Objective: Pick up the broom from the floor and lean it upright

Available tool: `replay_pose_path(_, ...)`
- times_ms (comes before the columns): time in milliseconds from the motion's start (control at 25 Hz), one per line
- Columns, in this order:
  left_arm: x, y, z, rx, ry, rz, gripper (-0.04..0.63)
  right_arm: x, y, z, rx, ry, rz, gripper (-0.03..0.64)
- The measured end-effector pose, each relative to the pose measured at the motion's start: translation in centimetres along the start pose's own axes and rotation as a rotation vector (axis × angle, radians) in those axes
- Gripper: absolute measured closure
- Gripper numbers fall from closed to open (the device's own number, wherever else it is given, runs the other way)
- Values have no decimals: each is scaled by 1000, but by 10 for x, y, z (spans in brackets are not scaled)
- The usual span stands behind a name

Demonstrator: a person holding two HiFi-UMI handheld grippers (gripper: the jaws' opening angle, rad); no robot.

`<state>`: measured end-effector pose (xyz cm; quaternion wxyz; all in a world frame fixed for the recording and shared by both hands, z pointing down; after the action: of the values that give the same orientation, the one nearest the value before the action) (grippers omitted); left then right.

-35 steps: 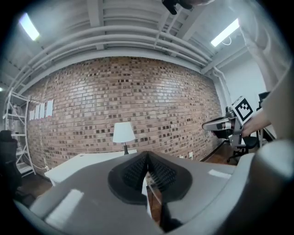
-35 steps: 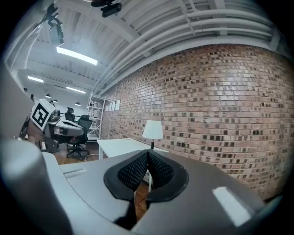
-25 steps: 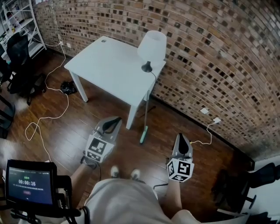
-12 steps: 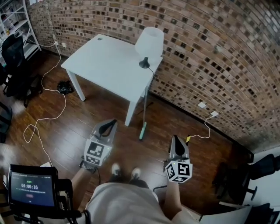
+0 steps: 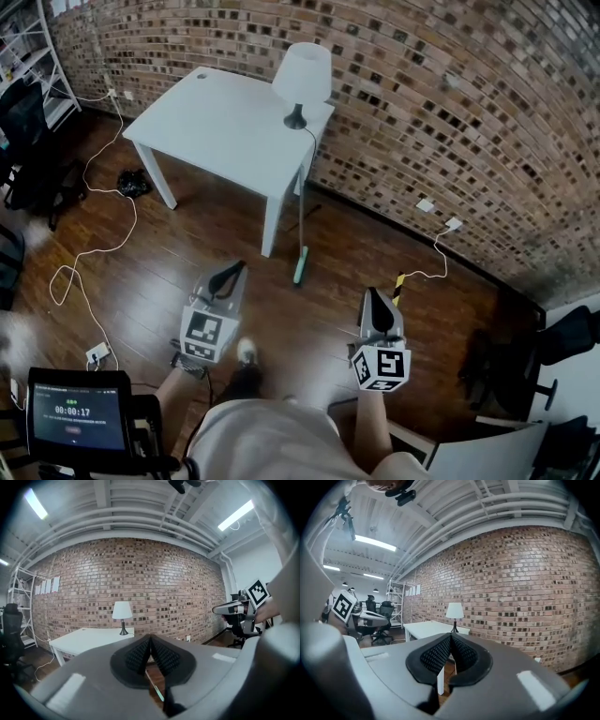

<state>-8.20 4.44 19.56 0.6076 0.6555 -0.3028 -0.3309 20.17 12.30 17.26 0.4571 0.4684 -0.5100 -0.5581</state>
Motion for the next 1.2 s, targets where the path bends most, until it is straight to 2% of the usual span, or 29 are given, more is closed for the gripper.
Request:
replay_pose_path(200, -42, -7, -75, 1, 7, -8, 592, -79, 5, -13, 52, 28, 9, 604)
replay_pose_path(360, -86, -7, -141, 6, 13, -4, 592, -141, 7, -16, 26, -35, 36, 604)
replay_pose_path(600, -148, -9, -216, -9, 26, 23, 592, -226, 17, -27, 89, -17, 63, 604)
replay_pose_path(880, -174, -37, -225, 2, 38, -10, 592, -263, -2, -16, 117, -22, 28, 604)
replay_pose_path(1200, -175, -57, -187, 29, 54, -65, 593, -249, -18, 11, 140, -5, -55, 604)
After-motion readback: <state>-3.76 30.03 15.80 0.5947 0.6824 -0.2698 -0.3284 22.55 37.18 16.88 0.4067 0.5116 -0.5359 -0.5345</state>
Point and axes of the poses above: the fingertips, and each gripper's own axes: x forward along the fingers, z to its left, y out of its underside, the point moved 5 cm from there along -x, backward along the fingers, and after that the axes turned 13 degrees about -z, right-handed, at the moved point
